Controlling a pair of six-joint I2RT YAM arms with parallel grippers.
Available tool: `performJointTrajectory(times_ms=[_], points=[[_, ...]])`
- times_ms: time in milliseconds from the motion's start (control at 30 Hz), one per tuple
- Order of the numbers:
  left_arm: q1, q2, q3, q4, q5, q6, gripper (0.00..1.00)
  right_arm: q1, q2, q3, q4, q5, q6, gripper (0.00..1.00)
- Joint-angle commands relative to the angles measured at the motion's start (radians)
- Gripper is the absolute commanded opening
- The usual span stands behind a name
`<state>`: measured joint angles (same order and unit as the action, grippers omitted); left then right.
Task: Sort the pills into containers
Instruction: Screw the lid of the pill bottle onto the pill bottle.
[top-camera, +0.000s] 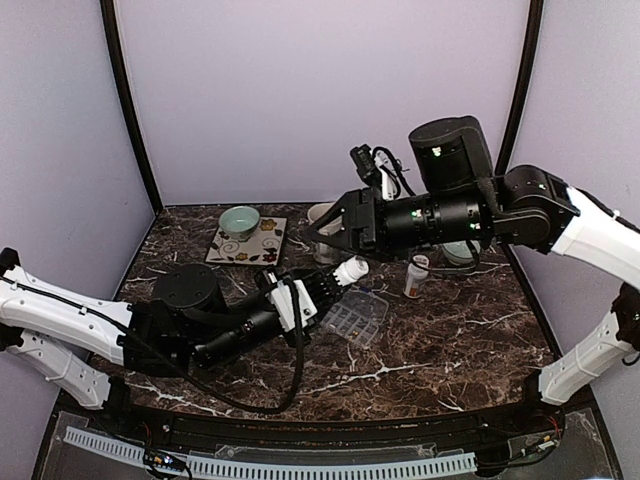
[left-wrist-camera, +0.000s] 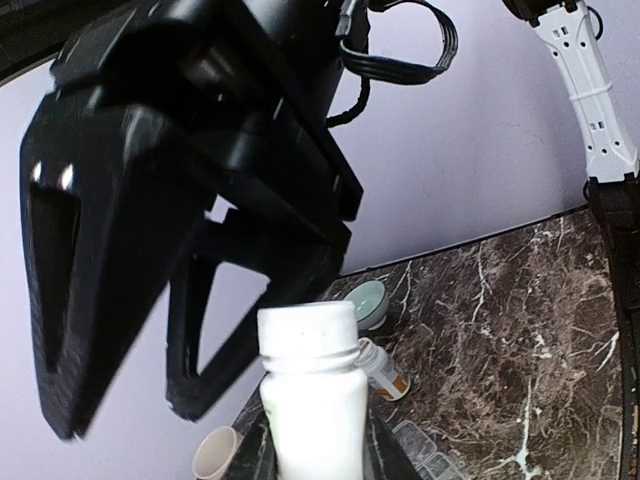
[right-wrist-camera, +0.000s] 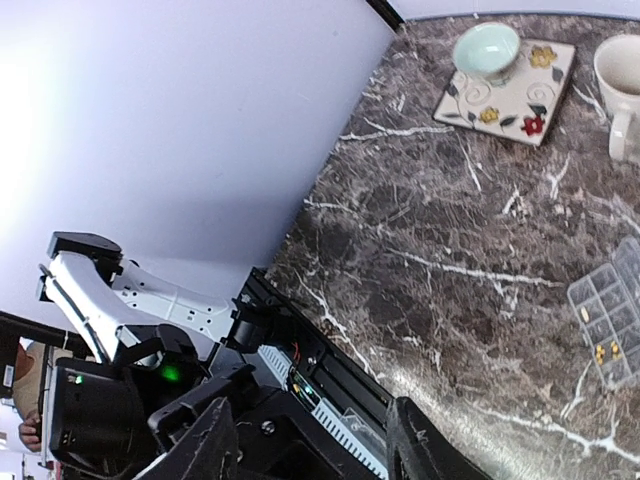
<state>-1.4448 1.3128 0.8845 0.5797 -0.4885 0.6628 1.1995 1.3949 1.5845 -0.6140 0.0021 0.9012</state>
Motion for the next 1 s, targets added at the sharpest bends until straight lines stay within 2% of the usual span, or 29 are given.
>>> performJointTrajectory(times_ms=[0, 133, 267, 533, 733, 967], points=[[0.013, -0.063, 0.036, -0.135, 0.07, -0.132, 0.0, 0.009, -0.091, -0.023, 0.118, 0.052, -0.115, 0.52], [0.065, -0.105, 0.059, -0.265, 0.156, -0.264, 0.0, 0.009, -0.153, -0.061, 0.131, 0.075, -0.188, 0.53], [0.182, -0.148, 0.076, -0.371, 0.405, -0.424, 0.0, 0.013, -0.196, -0.092, 0.116, 0.065, -0.3, 0.53], [0.288, -0.119, 0.175, -0.504, 0.776, -0.535, 0.0, 0.032, -0.247, -0.189, 0.095, 0.034, -0.461, 0.54], [0.304, -0.096, 0.202, -0.533, 0.859, -0.562, 0.0, 0.038, -0.249, -0.216, 0.102, 0.015, -0.497, 0.54], [0.313, -0.083, 0.213, -0.543, 0.885, -0.569, 0.0, 0.048, -0.221, -0.201, 0.098, -0.021, -0.501, 0.54]])
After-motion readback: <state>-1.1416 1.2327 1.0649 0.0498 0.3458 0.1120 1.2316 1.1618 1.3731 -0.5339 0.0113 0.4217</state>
